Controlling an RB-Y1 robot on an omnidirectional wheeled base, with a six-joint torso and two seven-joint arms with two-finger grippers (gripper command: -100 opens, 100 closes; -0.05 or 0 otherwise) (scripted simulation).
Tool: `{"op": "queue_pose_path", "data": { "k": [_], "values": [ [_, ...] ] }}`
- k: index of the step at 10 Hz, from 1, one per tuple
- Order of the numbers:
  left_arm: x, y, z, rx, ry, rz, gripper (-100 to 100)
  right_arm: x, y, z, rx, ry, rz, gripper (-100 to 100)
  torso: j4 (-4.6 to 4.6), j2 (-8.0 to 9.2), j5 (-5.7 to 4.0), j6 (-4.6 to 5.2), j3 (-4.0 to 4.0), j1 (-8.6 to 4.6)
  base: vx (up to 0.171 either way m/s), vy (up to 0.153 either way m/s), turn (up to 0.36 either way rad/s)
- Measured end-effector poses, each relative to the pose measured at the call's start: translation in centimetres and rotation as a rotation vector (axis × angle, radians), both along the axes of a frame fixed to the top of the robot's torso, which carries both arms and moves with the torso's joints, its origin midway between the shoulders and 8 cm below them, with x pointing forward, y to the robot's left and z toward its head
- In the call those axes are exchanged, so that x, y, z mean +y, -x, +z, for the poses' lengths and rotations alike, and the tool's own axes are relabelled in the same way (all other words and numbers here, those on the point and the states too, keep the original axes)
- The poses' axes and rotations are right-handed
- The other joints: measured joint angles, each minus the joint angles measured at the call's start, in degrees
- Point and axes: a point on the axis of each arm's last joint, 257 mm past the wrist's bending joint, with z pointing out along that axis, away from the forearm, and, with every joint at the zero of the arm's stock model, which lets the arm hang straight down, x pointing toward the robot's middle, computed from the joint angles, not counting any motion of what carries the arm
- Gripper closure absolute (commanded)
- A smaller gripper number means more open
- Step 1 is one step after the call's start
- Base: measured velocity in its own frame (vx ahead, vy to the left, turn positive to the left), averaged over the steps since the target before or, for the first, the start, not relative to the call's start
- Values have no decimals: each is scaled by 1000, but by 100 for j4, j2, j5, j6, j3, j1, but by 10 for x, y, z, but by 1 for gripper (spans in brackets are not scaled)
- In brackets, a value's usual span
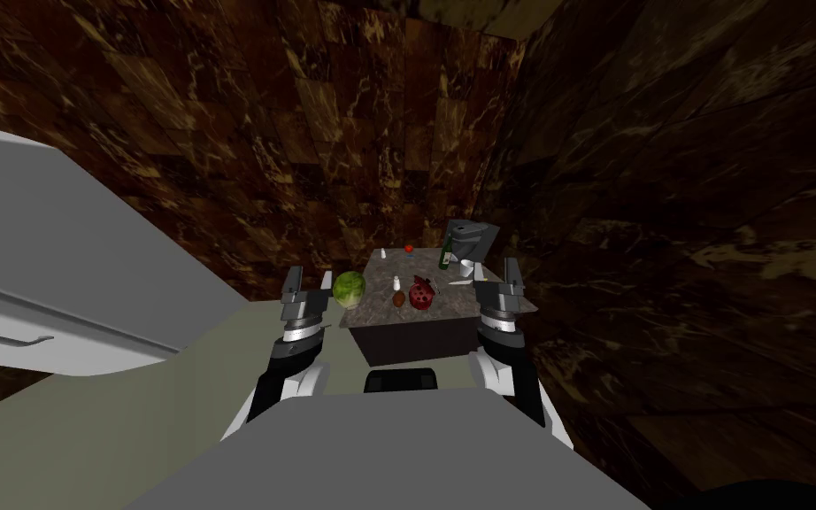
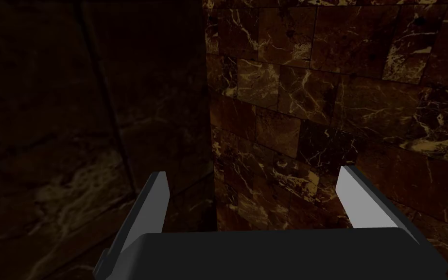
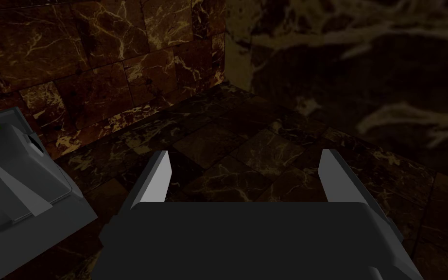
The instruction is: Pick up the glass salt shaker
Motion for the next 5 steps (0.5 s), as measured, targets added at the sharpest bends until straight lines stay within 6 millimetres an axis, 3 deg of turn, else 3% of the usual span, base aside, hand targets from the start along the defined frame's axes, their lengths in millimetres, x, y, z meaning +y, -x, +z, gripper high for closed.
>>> {"op": "queue_pose_path", "data": {
  "k": [5],
  "values": [
    [-10,-27,-16,105,22,-108,-100,0,0,0,0,0,0,0,6,27,-2,0,16,-10,-62,-23,30]
  ]
}}
